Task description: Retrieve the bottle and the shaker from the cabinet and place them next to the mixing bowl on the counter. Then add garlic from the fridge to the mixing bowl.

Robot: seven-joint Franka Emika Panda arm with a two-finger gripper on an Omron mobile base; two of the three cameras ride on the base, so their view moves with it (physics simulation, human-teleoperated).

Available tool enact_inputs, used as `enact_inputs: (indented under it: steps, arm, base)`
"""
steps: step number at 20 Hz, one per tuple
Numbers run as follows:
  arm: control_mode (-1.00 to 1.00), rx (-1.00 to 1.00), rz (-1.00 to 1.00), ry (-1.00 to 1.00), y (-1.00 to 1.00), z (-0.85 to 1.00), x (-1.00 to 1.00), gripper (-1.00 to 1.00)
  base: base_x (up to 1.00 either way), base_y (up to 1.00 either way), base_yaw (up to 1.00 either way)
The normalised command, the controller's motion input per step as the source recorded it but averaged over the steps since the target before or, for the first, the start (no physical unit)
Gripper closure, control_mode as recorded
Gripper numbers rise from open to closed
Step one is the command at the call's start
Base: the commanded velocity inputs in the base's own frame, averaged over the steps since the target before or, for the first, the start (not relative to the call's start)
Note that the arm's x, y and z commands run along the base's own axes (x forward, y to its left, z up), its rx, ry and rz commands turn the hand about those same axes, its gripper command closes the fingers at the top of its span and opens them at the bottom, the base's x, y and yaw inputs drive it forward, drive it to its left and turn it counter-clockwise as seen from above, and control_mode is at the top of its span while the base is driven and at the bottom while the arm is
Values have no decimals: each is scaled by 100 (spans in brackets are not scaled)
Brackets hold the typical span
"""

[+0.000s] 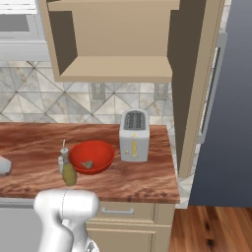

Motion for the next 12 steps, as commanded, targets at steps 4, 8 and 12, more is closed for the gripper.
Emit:
enact_inputs:
  steps: [4,8,12]
  arm:
    - [-100,9,1,-16,-3,6,-26,-100]
    - [-100,30,0,-2,-43,54,-21,-100]
    - [-100,32,0,5,-25,62,-4,-100]
  base:
    - [0,0,0]
    - [0,0,0]
    - [0,0,0]
